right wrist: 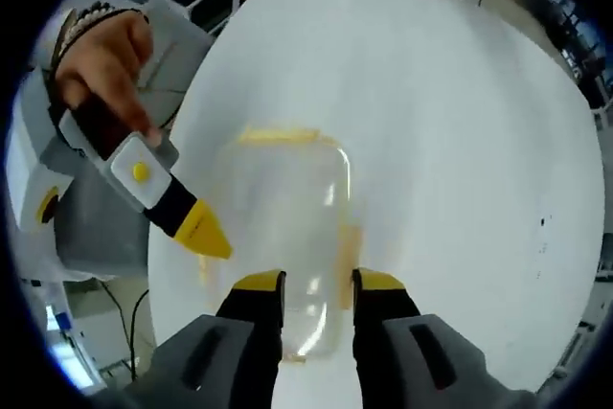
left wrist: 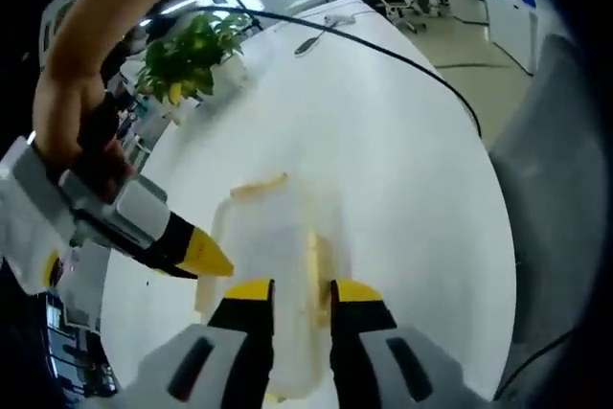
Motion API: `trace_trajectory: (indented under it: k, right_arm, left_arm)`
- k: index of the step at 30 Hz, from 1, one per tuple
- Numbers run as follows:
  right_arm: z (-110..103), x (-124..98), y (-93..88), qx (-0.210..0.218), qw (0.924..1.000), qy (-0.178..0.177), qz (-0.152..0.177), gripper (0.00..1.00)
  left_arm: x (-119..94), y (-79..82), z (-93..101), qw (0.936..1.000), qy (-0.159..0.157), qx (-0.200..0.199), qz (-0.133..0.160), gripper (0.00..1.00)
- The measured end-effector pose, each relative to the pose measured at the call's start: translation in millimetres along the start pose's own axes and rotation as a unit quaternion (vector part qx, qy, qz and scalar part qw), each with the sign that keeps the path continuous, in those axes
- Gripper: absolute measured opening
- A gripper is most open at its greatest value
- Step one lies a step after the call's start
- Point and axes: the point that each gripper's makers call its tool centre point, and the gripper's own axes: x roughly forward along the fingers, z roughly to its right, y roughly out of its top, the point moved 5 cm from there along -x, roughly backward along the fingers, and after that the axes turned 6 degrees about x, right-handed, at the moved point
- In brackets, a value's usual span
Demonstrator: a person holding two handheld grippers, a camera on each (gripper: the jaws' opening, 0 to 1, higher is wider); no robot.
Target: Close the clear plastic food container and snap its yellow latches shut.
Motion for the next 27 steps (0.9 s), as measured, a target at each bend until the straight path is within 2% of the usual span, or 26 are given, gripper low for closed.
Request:
trace_trajectory:
  k: [3,16,22,27]
  right_arm:
    - [1.6,-0.2,-1.6,0.008,0.9999,0.002,0.011,0.24]
    - [2.1,1.4,0.1,0.014,0.9998,0.006,0.014,0.24]
    - [1.8,2.3,1.1,0.016,0.9998,0.01,0.005,0.24]
    - [2.5,3.9,0.2,0.025,0.9992,0.029,0.005,0.26]
  left_arm:
    - [-0.1,-0.1,-0.1,1.0,0.001,0.007,-0.002,0.14]
    - [1.0,2.8,3.5,0.9989,0.007,0.041,-0.022,0.12]
    - [1.1,3.2,3.2,0.9989,0.008,0.036,-0.028,0.11]
    - [0.4,2.5,3.6,0.9987,0.009,0.037,-0.034,0.11]
